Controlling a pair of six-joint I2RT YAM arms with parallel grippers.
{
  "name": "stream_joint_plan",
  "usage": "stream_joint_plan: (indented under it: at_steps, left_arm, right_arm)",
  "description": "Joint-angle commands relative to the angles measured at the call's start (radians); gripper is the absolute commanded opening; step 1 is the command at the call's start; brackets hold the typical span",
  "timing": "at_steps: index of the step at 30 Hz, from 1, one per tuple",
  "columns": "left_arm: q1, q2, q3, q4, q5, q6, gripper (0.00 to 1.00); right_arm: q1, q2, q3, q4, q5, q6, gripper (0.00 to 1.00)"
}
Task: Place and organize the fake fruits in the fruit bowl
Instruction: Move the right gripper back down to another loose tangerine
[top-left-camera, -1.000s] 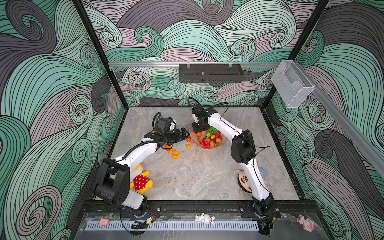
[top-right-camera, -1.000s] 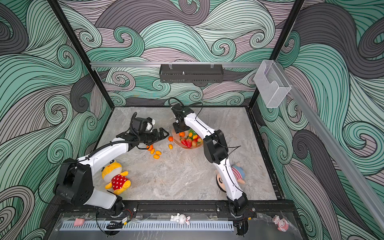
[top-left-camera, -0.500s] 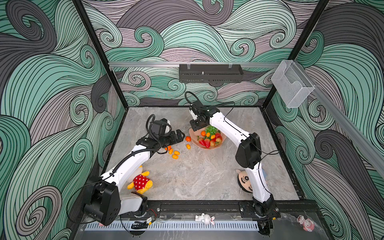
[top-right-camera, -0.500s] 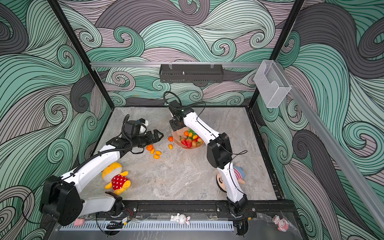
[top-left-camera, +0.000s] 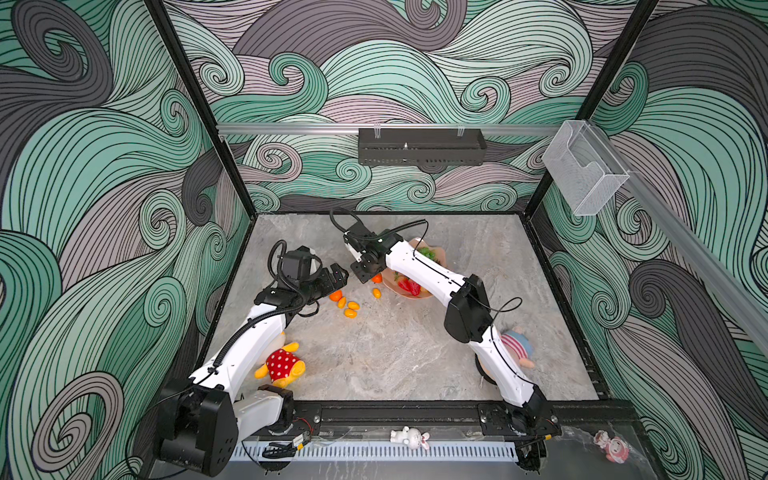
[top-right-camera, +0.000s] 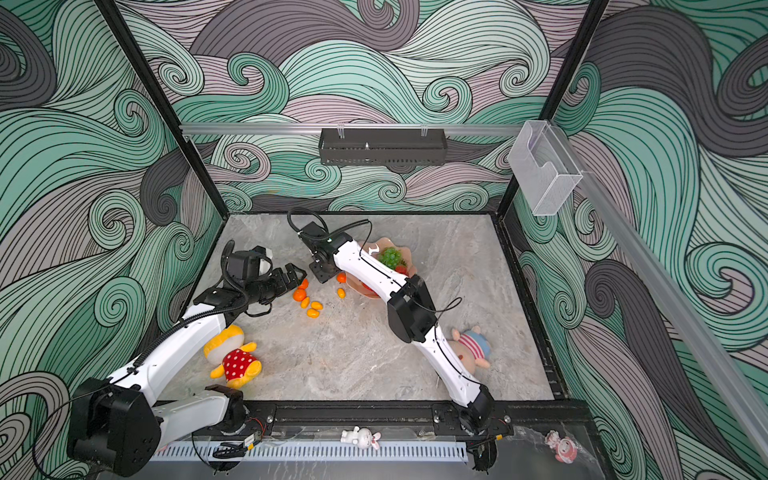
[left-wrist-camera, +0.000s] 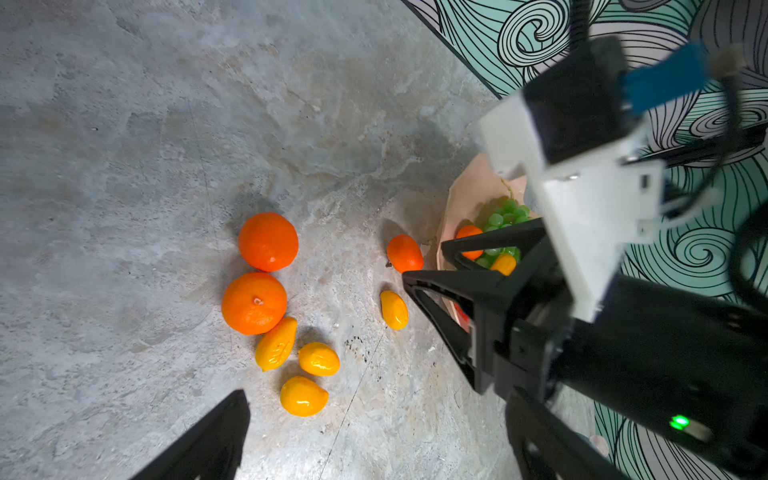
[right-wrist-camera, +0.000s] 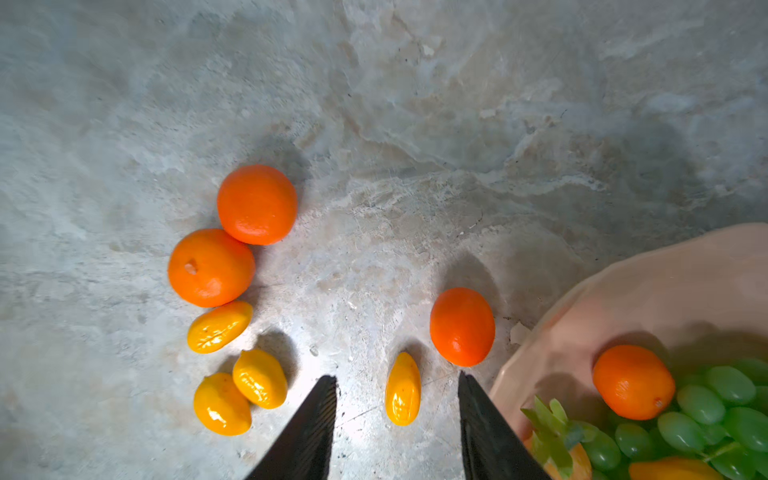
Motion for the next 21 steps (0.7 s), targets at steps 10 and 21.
stream_joint_plan:
  at_steps: [10,21]
  left_arm:
    - [0.015,0.008,0.005,0.003,0.027,-0.01,0.99]
    - [0.014,0.054,0.025,-0.015,0.097,0.0,0.98]
  right_arm:
    - [-0.006,0.104,0.076,-0.07,0.092,0.018,0.52]
    - [-0.013,0.147,0.113,-0.084,0.131,0.009,0.55]
